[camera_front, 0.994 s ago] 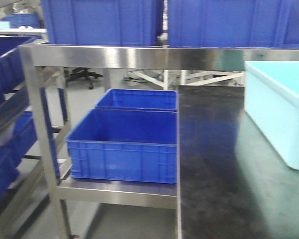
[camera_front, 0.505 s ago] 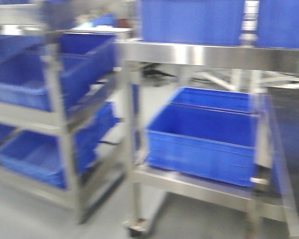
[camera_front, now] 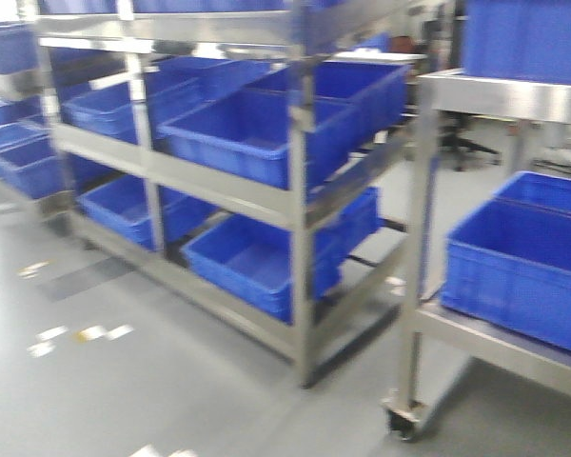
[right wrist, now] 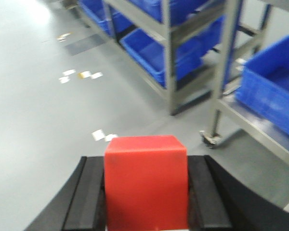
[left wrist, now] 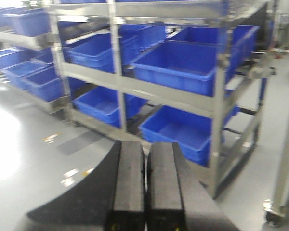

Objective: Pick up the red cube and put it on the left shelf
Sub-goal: 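Drive the base to the shelving rack while holding the red cube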

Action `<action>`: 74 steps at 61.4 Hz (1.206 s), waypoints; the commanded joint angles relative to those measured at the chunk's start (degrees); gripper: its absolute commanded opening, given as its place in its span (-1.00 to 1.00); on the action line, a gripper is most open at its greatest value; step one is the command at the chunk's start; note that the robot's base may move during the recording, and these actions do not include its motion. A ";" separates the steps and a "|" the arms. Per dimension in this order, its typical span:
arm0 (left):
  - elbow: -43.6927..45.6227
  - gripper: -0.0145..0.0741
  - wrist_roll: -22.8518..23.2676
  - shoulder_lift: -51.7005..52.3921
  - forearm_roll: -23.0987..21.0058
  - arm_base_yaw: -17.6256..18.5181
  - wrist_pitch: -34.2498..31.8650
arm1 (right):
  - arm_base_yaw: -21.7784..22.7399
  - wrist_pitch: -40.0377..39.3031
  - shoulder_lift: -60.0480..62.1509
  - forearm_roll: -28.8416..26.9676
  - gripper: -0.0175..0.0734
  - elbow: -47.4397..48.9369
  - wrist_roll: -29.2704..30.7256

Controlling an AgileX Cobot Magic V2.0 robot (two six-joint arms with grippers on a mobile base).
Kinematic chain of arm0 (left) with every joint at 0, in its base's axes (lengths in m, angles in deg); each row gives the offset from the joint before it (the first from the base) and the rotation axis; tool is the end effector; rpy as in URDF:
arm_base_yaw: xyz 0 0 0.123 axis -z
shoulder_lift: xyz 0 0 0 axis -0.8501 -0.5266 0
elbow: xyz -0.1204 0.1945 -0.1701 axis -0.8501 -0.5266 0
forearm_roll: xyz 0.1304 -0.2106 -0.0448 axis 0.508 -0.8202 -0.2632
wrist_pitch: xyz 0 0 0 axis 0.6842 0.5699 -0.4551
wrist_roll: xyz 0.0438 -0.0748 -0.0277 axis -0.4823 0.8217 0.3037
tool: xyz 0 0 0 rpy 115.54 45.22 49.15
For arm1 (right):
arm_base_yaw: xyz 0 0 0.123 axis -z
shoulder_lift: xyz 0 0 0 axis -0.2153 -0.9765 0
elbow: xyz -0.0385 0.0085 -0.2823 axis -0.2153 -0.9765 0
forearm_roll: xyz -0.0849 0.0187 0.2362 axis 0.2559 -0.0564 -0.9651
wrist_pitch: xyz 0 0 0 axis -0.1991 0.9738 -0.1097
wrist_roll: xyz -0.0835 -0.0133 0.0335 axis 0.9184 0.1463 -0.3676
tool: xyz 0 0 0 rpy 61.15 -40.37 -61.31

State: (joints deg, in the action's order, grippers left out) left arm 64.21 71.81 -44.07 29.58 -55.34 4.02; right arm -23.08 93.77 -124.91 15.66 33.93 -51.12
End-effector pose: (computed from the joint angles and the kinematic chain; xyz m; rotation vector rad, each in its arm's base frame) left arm 0.0562 -0.0026 0.2000 0.0379 1.6034 -0.0369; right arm 0.1073 0.0294 0.3618 -0.1540 2.0059 0.2813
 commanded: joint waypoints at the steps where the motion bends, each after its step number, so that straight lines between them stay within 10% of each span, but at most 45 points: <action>1: -1.41 -0.44 -0.01 0.86 0.04 0.03 -4.77 | -0.12 -4.29 -0.13 -0.48 -0.55 1.59 0.42; 74: -1.41 -0.44 -0.01 0.86 0.04 0.03 -4.77 | -0.12 -4.29 -0.13 -0.48 -0.55 1.59 0.42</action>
State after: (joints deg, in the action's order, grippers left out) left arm 64.21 71.81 -44.07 29.68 -55.34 4.02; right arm -23.08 93.77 -124.91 15.66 33.93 -51.12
